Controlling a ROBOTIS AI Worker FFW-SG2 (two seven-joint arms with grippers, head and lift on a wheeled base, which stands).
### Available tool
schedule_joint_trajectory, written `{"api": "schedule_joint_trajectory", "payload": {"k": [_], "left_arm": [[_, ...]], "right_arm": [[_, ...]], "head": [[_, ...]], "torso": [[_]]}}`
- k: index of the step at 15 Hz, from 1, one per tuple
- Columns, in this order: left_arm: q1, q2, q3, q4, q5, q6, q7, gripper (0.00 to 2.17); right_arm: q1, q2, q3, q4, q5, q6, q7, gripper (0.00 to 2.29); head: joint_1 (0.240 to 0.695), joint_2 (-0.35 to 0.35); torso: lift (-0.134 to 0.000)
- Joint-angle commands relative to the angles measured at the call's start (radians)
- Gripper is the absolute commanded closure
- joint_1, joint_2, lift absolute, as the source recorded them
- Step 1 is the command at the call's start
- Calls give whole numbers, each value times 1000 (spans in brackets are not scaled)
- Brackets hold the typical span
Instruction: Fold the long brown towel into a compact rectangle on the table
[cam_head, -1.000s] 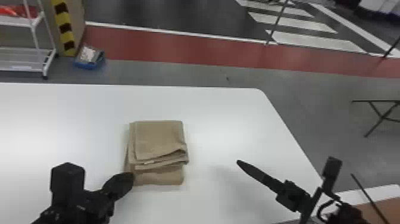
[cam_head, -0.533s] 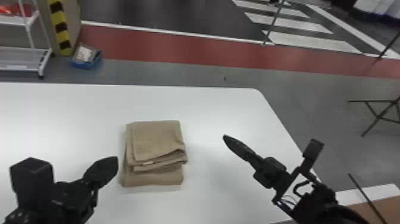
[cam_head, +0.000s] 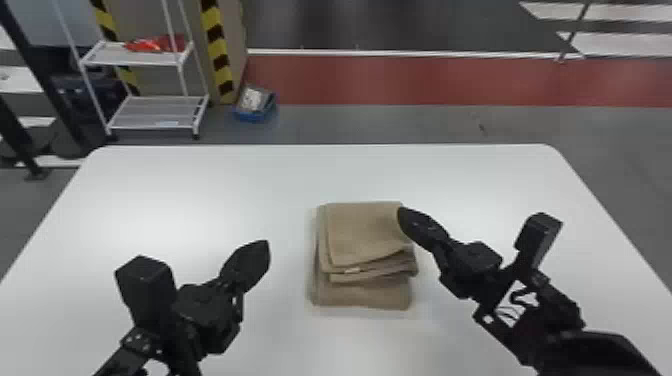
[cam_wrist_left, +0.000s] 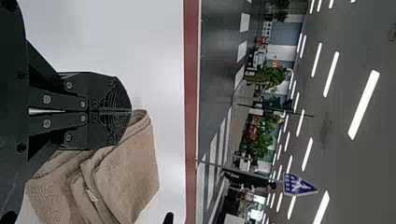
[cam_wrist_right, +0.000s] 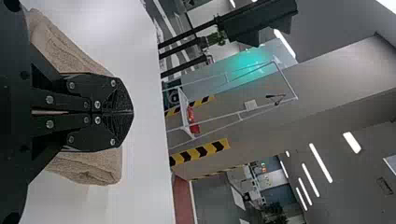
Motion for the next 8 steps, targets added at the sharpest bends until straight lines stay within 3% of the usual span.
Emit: {"api": "schedule_joint_trajectory", "payload": {"k": [1, 8], "left_arm": [[0, 0, 8, 23, 5, -20, 0, 1838], [-13, -6, 9, 28, 9, -20, -2, 1838]], "right_arm": [[-11, 5, 27, 59, 39, -38, 0, 2243], [23, -4, 5, 120, 48, -87, 14, 2243]], "head": [[695, 11], [695, 28]], "torso": [[-123], [-123]]}}
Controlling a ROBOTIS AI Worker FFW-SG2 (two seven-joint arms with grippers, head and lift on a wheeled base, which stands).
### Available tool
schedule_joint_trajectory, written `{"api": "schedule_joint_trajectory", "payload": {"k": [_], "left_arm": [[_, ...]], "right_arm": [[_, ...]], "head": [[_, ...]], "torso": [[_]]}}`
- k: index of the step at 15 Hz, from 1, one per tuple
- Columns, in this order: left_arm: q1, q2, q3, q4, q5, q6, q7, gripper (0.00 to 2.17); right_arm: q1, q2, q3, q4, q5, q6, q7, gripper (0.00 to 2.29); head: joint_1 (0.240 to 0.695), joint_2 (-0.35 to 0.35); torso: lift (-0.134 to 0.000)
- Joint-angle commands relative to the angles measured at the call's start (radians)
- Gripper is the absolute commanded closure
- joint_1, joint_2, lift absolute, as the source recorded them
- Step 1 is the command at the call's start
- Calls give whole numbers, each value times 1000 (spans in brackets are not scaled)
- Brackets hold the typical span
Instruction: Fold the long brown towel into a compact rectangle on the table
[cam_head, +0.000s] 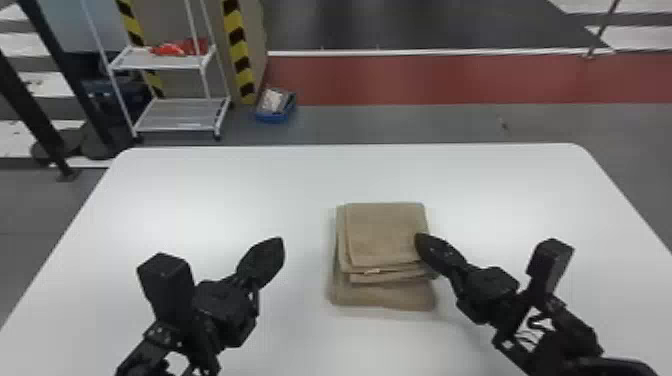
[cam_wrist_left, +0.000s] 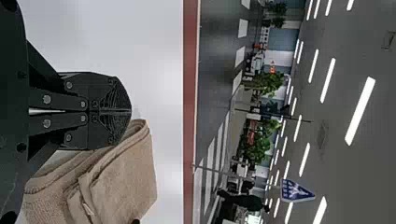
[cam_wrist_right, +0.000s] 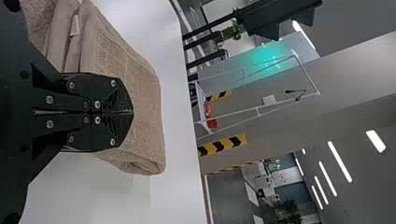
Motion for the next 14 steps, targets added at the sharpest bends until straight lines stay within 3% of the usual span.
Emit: {"api": "schedule_joint_trajectory", "payload": {"k": [1, 6, 9, 11, 12, 14], "left_arm": [[-1, -1, -1, -2, 0, 0, 1, 1838], [5, -3, -6, -11, 0, 0, 6, 1838], [13, -3, -7, -31, -10, 0, 12, 1838], [17, -1, -7, -48, -11, 0, 33, 1737], [25, -3, -4, -56, -13, -18, 49, 1480], [39, -1, -1, -56, -13, -77, 86, 836]], "right_arm": [[7, -1, -11, 28, 6, -24, 9, 2243], [7, -11, -22, 60, 4, -39, 25, 2243], [54, -11, -40, -28, -19, -79, 32, 2209], [119, -6, -57, -150, -36, -104, 21, 1808], [154, -6, -66, -232, -36, -104, 1, 1625], [223, -4, -72, -363, -25, -104, -82, 691]], "head": [[695, 26], [695, 5], [695, -2], [695, -8], [695, -9], [695, -11]], "torso": [[-123], [-123], [-123], [-123], [-123], [-123]]}}
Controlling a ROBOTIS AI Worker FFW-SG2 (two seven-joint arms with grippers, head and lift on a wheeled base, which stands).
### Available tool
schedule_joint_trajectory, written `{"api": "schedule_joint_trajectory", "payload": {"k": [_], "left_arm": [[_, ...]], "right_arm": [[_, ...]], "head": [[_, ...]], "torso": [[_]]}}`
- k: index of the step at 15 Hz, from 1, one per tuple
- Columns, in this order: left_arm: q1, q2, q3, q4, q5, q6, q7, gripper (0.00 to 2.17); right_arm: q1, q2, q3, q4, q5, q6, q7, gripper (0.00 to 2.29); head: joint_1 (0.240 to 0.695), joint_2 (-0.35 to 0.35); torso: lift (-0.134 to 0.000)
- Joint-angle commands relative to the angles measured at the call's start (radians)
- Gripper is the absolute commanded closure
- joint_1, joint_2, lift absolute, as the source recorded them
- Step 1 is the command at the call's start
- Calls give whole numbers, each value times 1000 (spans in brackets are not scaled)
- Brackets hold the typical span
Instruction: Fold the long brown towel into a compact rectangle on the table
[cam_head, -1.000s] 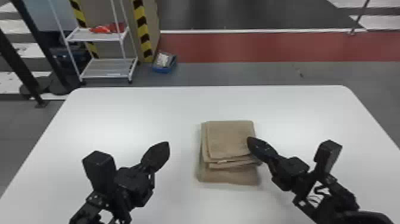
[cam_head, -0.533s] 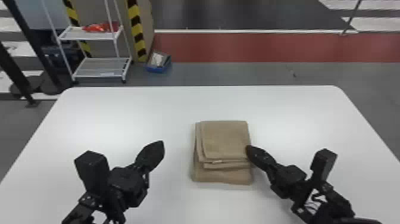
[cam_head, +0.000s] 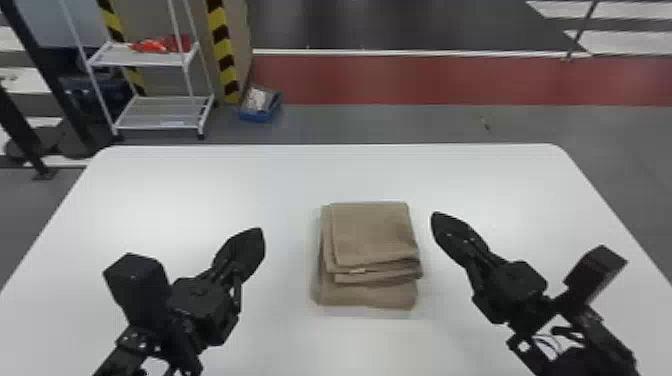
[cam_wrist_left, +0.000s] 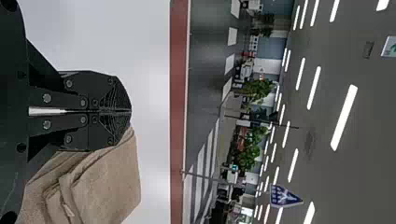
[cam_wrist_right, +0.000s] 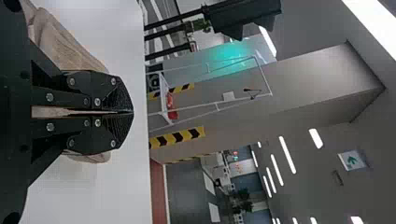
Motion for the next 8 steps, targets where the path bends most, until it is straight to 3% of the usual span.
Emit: {"api": "schedule_joint_trajectory", "payload": {"k": [1, 2, 4, 8], "left_arm": [[17, 0, 8, 0, -2, -55, 24, 549], [28, 0, 9, -3, -8, -68, 41, 417], [62, -5, 8, -17, -59, -147, 104, 103], [155, -28, 29, -49, -128, -273, 167, 83]], "right_arm": [[73, 3, -6, -139, 16, -1, -67, 255], [96, 3, -7, -169, 27, -1, -104, 97], [130, 7, -9, -207, 64, 21, -159, 60], [187, 12, -44, -245, 62, 64, -178, 63]], "head": [[695, -12], [695, -13], [695, -10], [695, 6]], "torso": [[-123], [-123], [-123], [-123]]}}
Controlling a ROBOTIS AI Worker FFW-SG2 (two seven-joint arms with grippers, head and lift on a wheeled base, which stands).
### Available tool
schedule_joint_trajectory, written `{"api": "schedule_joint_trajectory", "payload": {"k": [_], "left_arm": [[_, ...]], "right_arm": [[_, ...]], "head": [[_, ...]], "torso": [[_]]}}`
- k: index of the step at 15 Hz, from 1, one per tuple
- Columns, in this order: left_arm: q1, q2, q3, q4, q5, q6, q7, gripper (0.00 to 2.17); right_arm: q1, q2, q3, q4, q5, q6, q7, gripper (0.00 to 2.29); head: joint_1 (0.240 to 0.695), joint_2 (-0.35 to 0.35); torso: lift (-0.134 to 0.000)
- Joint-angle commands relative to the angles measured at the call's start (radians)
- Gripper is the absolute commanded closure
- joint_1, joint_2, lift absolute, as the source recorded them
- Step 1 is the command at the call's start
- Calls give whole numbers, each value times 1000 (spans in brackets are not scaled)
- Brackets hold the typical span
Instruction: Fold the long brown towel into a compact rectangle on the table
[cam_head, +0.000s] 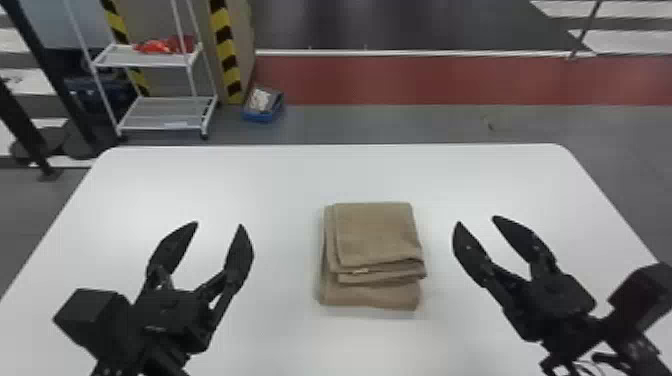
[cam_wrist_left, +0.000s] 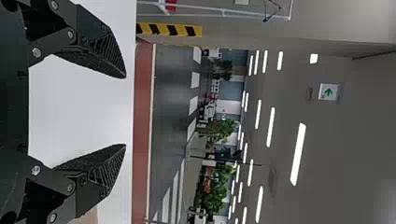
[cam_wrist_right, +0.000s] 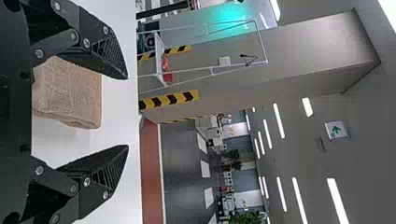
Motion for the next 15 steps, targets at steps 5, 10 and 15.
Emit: {"api": "schedule_joint_trajectory", "payload": {"k": [5, 10, 15], "left_arm": [[127, -9, 68, -30, -116, -58, 29, 60], [206, -11, 110, -58, -116, -98, 18, 60], [249, -11, 137, -71, -117, -150, 12, 76]], "right_arm": [[103, 5, -47, -41, -7, 50, -33, 66], [220, -3, -82, -148, -5, 111, -62, 76], [275, -3, -42, -173, 30, 19, -64, 83]], "head": [[695, 1], [695, 20], [695, 22]], "torso": [[-123], [-123], [-123]]}}
